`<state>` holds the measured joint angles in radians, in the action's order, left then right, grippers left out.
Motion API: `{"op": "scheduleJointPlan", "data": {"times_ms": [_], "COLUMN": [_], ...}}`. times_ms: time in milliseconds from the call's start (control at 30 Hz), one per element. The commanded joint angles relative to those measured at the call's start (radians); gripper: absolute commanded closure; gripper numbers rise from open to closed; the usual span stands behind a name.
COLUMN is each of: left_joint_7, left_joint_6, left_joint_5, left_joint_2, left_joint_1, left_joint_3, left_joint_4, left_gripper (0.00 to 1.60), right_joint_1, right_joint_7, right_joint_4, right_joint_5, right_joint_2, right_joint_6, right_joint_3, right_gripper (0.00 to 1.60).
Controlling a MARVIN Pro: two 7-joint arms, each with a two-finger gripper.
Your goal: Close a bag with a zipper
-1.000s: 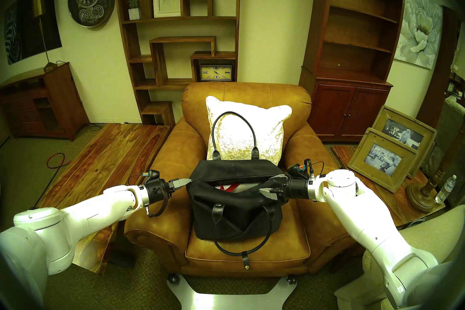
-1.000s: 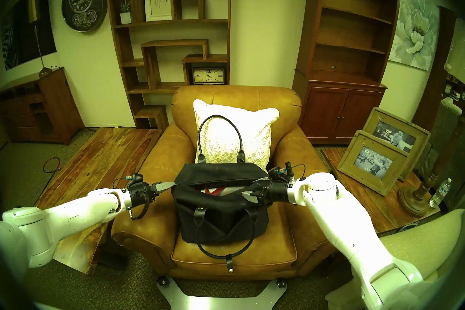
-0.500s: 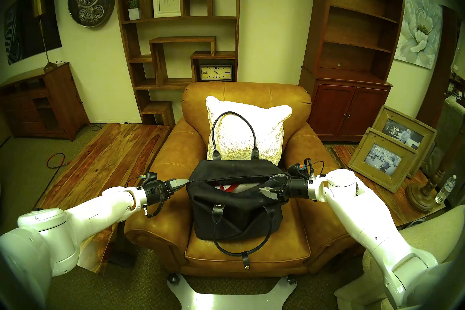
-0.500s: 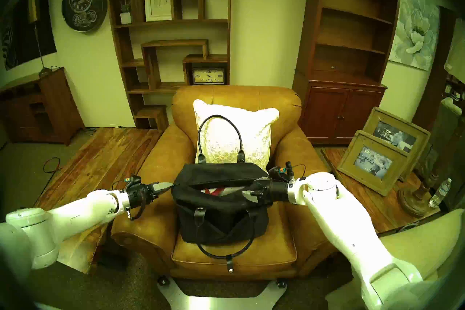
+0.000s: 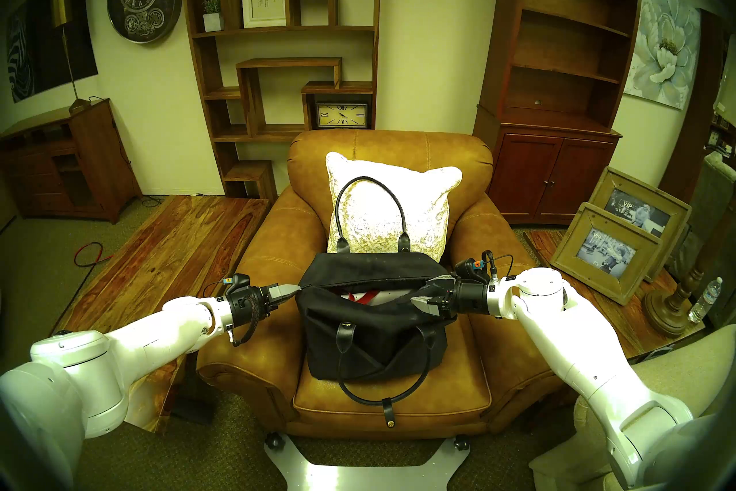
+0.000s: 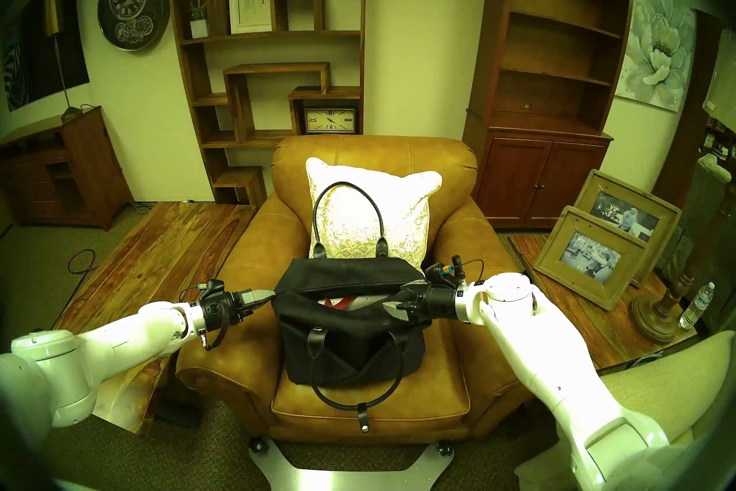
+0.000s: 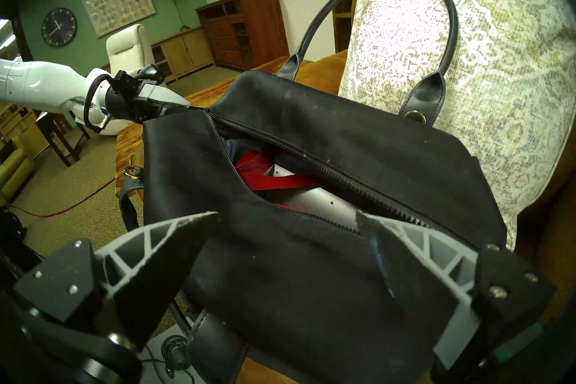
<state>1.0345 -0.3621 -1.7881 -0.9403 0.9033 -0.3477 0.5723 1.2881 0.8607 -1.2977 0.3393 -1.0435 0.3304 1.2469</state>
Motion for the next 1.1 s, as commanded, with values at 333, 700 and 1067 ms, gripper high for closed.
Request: {"op": "scheduleJointPlan", "data": {"times_ms": [333,700,1067], "left_joint_7": [0.026,0.04,0.036], "left_joint_6": [-0.015,-0.018,-0.015], "left_joint_5": [0.004,0.017,0.025], "left_joint_2": [-0.044,-0.061,-0.062], "left_joint_1": [-0.037,-0.047,-0.046], "left_joint_3": [-0.003,0.004,-0.006], "left_joint_4": [-0.046,-0.063,-0.059], "left_gripper": [0.71,1.22,1.43], "right_joint_1": [-0.015,-0.015,-0.015], "right_joint_7": [0.003,0.004,0.005], "right_joint_4": [-0.017,-0.017,-0.017], "right_joint_5": [0.001,0.0,-0.001], "right_joint_2": [-0.001,-0.002,-0.003], "right_joint_6": [-0.003,-0.003,-0.002], "right_joint_3": [0.006,0.007,0.008], "right_gripper": [0.0,0.0,0.0]}}
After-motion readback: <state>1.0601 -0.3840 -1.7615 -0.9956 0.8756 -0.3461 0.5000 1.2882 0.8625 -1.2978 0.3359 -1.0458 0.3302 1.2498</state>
